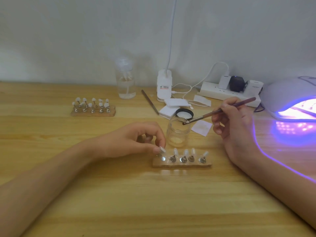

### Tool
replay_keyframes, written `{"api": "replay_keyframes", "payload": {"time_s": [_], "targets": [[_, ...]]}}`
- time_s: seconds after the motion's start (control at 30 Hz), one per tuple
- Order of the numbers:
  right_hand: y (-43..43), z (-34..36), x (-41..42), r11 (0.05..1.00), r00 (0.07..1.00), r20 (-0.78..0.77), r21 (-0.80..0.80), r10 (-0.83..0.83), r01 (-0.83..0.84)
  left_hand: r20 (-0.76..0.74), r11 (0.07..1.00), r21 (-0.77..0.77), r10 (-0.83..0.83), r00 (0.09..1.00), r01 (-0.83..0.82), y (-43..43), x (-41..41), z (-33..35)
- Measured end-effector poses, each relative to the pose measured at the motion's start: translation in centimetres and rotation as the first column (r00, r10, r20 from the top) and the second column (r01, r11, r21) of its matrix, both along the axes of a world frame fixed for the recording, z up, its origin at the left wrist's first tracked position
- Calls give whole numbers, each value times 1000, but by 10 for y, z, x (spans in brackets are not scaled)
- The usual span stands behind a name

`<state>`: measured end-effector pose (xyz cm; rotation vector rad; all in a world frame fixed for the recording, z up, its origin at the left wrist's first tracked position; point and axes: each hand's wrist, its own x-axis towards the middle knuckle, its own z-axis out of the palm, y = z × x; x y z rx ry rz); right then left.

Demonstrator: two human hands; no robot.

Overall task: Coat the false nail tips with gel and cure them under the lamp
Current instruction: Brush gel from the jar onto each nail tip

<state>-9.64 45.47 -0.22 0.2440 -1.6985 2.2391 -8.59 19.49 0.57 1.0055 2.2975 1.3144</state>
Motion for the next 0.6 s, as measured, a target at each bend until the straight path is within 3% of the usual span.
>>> {"api": "replay_keyframes", "payload": {"time_s": [0.6], "targets": [[-1, -1, 0, 1000, 999, 16, 10, 29, -29, 30, 1000, -15, -2, 1000, 2, 4, -2, -8]]}}
